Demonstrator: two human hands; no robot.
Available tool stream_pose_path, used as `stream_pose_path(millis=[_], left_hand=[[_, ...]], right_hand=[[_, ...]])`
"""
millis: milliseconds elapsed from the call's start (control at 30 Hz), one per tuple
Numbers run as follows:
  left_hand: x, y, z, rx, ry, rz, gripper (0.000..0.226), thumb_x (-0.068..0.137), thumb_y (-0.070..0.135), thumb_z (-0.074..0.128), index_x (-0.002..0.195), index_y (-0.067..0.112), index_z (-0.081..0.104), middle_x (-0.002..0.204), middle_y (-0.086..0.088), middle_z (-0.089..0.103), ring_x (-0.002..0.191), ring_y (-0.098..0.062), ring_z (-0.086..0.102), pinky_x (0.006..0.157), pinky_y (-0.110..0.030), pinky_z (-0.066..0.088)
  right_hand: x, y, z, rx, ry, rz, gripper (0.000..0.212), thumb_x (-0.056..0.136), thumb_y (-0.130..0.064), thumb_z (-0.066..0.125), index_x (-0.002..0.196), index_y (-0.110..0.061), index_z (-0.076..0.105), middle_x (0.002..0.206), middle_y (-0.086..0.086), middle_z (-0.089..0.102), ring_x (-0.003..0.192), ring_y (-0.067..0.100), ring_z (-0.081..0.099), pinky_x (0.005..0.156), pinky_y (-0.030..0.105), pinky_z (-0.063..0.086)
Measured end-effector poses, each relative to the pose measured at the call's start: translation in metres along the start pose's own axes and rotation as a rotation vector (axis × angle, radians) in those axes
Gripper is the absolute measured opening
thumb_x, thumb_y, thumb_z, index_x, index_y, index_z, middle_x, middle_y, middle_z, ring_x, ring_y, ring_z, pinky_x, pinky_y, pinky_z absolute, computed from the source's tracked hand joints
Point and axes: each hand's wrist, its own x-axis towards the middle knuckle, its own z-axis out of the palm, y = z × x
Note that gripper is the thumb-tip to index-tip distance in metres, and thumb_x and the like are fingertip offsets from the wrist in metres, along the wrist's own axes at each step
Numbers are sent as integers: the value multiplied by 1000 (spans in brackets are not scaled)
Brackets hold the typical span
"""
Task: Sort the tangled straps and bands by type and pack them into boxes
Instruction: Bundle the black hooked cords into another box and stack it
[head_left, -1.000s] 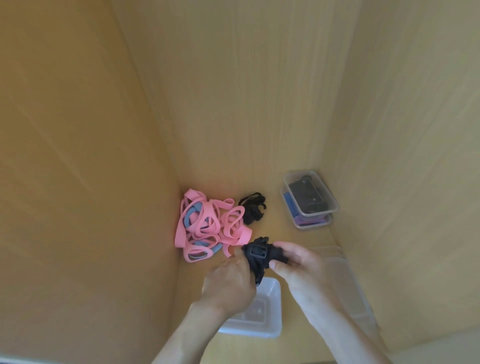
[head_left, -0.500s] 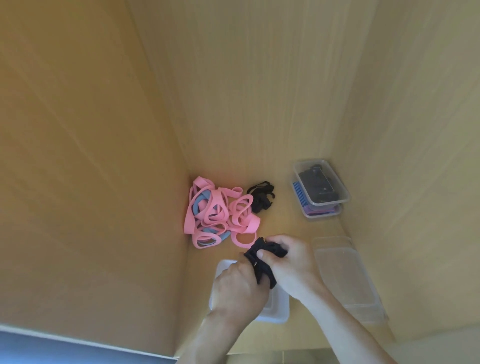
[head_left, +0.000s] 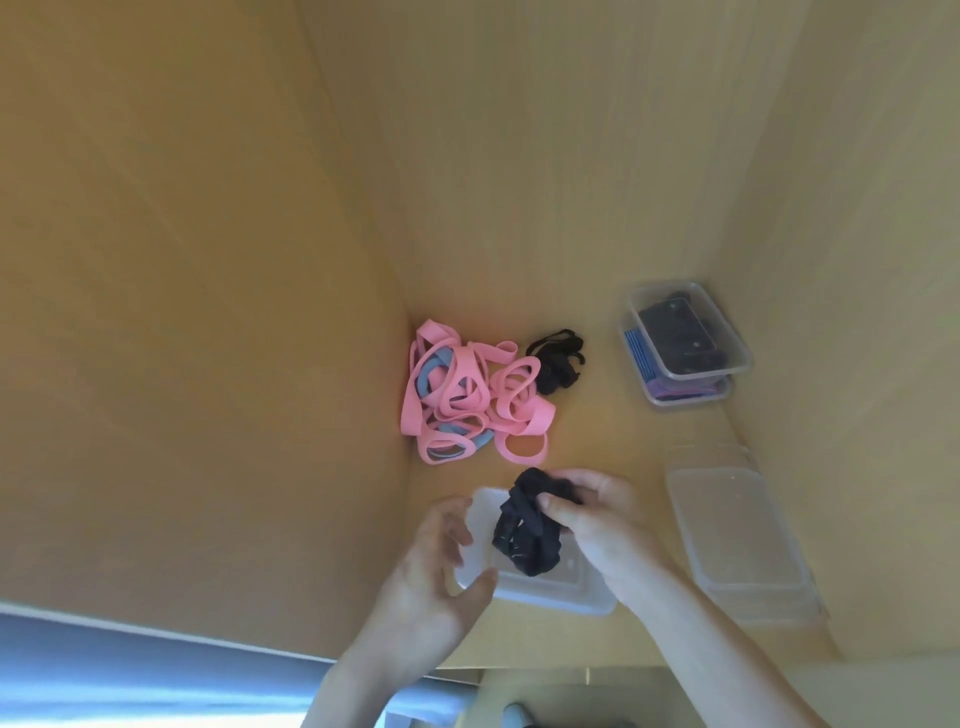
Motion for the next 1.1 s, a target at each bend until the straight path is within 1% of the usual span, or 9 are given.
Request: stream_pose_path(millis=[100, 200, 300, 433, 600, 767, 900, 1000, 1100], left_hand=[[0, -19, -4, 86, 22, 68, 71, 78, 21, 74, 134, 44, 37, 134, 24, 44, 130, 2, 41, 100, -11, 36], [8, -30, -2, 107, -38, 128, 94, 74, 26, 79, 146, 50, 24, 153, 34, 22, 147, 4, 20, 114, -13, 23], [19, -39, 4, 104, -106, 139, 106, 71, 31, 80, 147, 62, 12, 157, 39, 8, 147, 12, 9, 116, -11, 17], [26, -51, 19, 69, -145, 87, 110, 76, 18, 80, 148, 58, 6, 161, 32, 6, 149, 9, 8, 121, -20, 22], [24, -56, 27, 32, -124, 112, 103, 78, 16, 81, 158, 33, 18, 162, 32, 6, 150, 7, 8, 122, -22, 23], [25, -61, 23, 165, -106, 167, 97, 80, 37, 78, 158, 31, 22, 163, 30, 1, 150, 6, 3, 123, -32, 24], [29, -66, 21, 326, -134, 202, 94, 78, 61, 61, 158, 32, 20, 161, 30, -13, 151, 2, -4, 123, -32, 20], [34, -68, 22, 394, -137, 219, 97, 76, 68, 55, 158, 29, 21, 158, 31, -19, 150, 0, -6, 123, -28, 17], [35, -70, 23, 394, -121, 238, 95, 74, 68, 54, 156, 31, 23, 152, 38, -22, 147, 4, -5, 117, -18, 12]], right_hand=[[-1, 14, 5, -57, 58, -3, 25, 85, 4, 74, 99, -16, 70, 87, -5, 78, 84, 8, 73, 72, 15, 52], [1, 27, 15, -102, 98, -8, 26, 86, 2, 73, 95, -19, 63, 86, -7, 75, 76, 1, 69, 65, 9, 47], [5, 39, 27, -163, 97, 0, 28, 90, 0, 69, 96, -25, 58, 98, -4, 71, 90, 9, 68, 78, 16, 48], [9, 52, 40, -247, 81, 43, 31, 93, -6, 66, 97, -34, 52, 101, -8, 68, 94, 4, 65, 73, 12, 45], [9, 60, 48, -361, 103, 67, 26, 95, -8, 60, 97, -33, 53, 100, -11, 66, 95, 4, 63, 70, 12, 43], [13, 56, 43, -543, 79, 22, 13, 93, -13, 66, 90, -25, 66, 93, -3, 69, 87, 11, 65, 69, 18, 47], [18, 56, 37, -867, 5, -3, 19, 98, -26, 60, 111, -15, 68, 111, 6, 59, 103, 22, 59, 92, 33, 51], [22, 54, 35, -844, 24, 28, 11, 97, -25, 62, 99, -16, 66, 93, -2, 68, 88, 17, 65, 74, 28, 52], [29, 53, 29, -665, 35, 103, 8, 89, -22, 74, 92, -16, 70, 86, -1, 74, 82, 15, 71, 77, 31, 59]])
